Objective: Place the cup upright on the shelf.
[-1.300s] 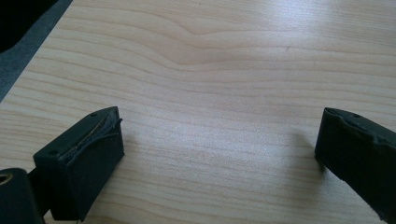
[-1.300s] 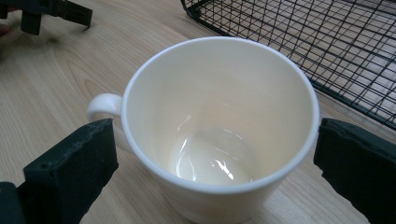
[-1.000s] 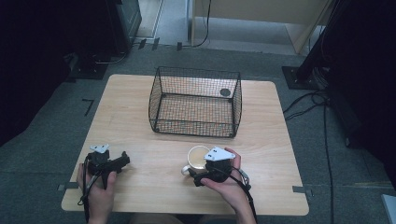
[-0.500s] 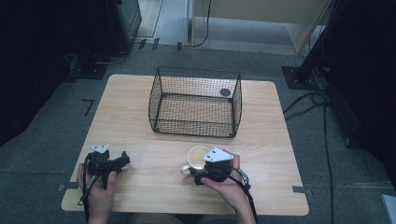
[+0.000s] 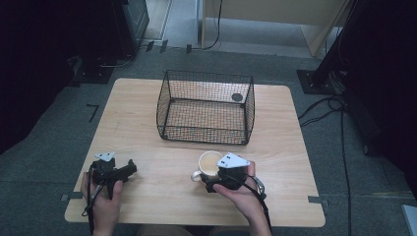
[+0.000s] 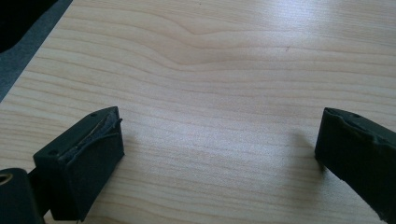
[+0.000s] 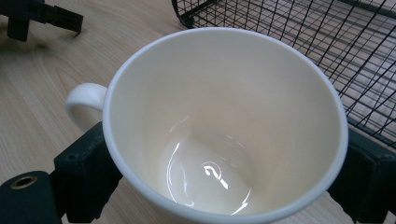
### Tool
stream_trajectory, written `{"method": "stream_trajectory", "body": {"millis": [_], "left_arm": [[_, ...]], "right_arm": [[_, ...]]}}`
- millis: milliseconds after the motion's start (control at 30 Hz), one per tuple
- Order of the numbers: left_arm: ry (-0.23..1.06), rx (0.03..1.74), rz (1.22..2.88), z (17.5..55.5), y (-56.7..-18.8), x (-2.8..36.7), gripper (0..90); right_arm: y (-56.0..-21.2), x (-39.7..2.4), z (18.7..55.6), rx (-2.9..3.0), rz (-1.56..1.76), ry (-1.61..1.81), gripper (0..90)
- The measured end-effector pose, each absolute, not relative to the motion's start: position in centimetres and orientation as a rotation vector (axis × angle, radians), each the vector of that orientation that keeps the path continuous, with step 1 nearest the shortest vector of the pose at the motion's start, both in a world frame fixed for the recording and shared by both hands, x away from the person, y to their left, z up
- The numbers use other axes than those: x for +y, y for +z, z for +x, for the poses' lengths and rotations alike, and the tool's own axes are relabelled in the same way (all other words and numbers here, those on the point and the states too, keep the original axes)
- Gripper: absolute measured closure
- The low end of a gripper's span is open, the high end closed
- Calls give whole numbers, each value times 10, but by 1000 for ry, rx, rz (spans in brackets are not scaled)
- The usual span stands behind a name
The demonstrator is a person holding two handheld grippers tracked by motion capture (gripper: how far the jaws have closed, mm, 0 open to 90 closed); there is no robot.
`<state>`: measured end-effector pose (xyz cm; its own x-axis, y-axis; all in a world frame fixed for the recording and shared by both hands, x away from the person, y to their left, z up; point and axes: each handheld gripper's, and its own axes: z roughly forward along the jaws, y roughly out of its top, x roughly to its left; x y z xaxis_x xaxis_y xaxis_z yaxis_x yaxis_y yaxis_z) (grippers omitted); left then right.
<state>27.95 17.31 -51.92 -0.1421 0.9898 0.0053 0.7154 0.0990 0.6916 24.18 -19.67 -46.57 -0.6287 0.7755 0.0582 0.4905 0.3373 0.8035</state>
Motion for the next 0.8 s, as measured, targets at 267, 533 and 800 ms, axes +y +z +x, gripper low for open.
{"method": "stream_trajectory", "body": {"millis": [267,533,800], "left_arm": [[774,1915,1663,279,-519,173,12],[775,1915,1660,280,-519,173,12],[775,1915,1660,280,-519,173,12]], "right_arm": [[-443,-196,249,2269,1103,1178,87],[-423,-198,259,2263,1099,1177,87],[-399,-199,271,2269,1080,1181,87]]}}
